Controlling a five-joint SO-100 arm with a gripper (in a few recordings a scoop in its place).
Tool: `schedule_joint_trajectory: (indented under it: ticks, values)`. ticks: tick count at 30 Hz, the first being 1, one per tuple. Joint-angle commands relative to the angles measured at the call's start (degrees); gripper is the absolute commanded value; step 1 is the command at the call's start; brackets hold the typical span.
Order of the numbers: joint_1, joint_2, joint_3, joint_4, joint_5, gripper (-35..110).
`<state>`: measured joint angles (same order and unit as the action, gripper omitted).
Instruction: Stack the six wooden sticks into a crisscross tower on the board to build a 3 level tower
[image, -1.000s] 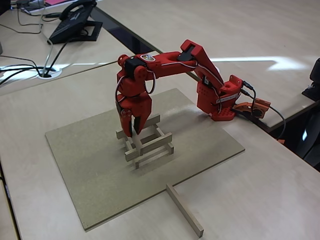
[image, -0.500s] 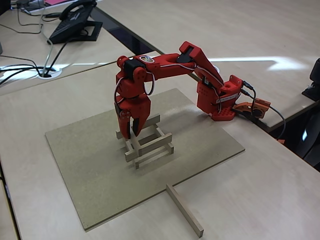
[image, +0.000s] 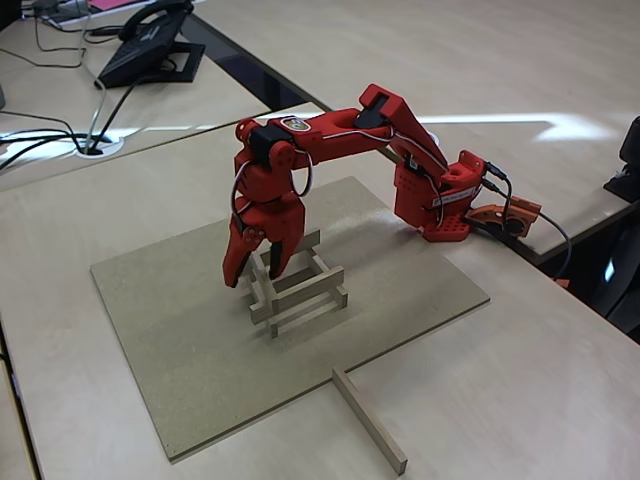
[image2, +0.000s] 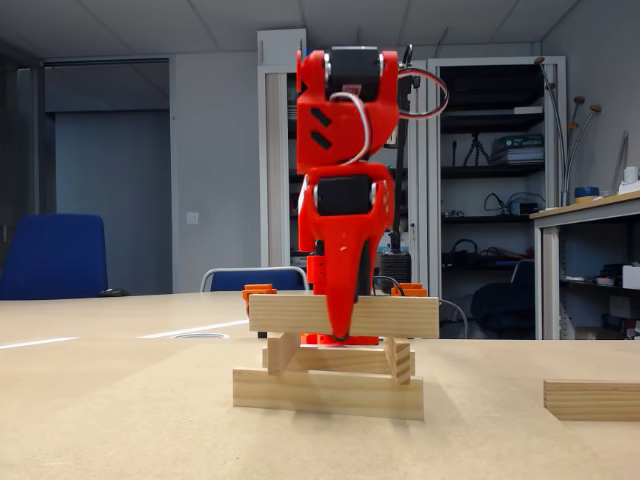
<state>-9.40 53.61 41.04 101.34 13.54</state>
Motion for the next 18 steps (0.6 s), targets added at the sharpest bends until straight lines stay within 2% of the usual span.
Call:
schedule_joint_trajectory:
  ticks: [1,12,18]
  values:
    - [-1.67,3.96,0.7,0.0,1.41,30]
    - [-2.2,16.44,5.19,-0.35,2.81,31]
    - [-8.61,17.93,5.62,-0.53,4.39,28]
